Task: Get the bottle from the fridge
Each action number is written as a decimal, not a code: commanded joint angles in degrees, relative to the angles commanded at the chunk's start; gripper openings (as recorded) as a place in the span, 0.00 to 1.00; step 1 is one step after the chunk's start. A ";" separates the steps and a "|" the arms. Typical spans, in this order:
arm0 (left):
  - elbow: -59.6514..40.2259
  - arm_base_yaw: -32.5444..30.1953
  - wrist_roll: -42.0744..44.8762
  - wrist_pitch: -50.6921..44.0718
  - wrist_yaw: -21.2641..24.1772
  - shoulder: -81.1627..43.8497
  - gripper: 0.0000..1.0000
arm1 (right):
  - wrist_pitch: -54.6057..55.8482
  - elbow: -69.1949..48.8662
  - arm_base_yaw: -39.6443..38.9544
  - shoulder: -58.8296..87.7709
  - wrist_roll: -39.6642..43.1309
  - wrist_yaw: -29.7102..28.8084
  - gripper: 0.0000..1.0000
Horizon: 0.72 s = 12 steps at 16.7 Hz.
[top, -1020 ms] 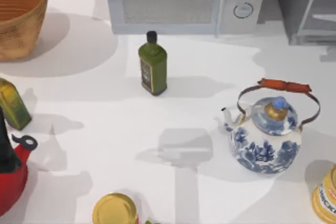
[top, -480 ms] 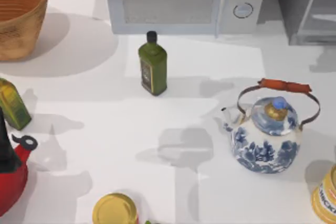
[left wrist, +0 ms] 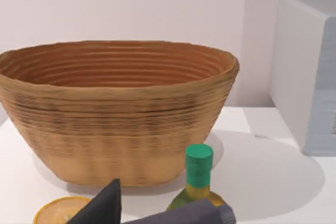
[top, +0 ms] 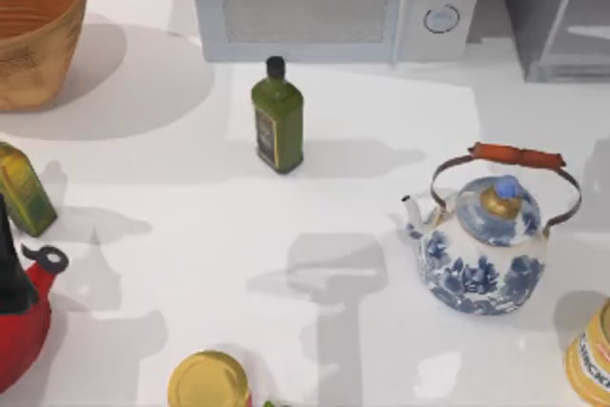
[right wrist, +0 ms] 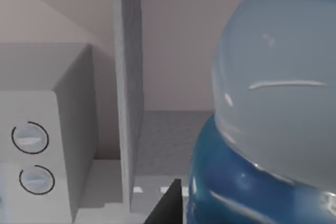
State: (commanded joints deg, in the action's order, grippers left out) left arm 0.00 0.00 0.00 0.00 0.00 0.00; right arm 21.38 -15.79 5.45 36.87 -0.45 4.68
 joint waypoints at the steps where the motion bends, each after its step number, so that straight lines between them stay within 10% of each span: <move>1: 0.00 0.00 0.00 0.00 0.00 0.00 1.00 | -3.40 2.61 -0.75 -6.03 -0.01 -0.65 0.00; 12: 0.00 0.00 0.00 0.00 0.00 0.00 1.00 | -21.37 15.79 -5.45 -36.87 0.45 -4.68 0.00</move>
State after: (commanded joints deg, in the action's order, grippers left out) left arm 0.00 0.00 0.00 0.00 0.00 0.00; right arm 0.00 0.00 0.00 0.00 0.00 0.00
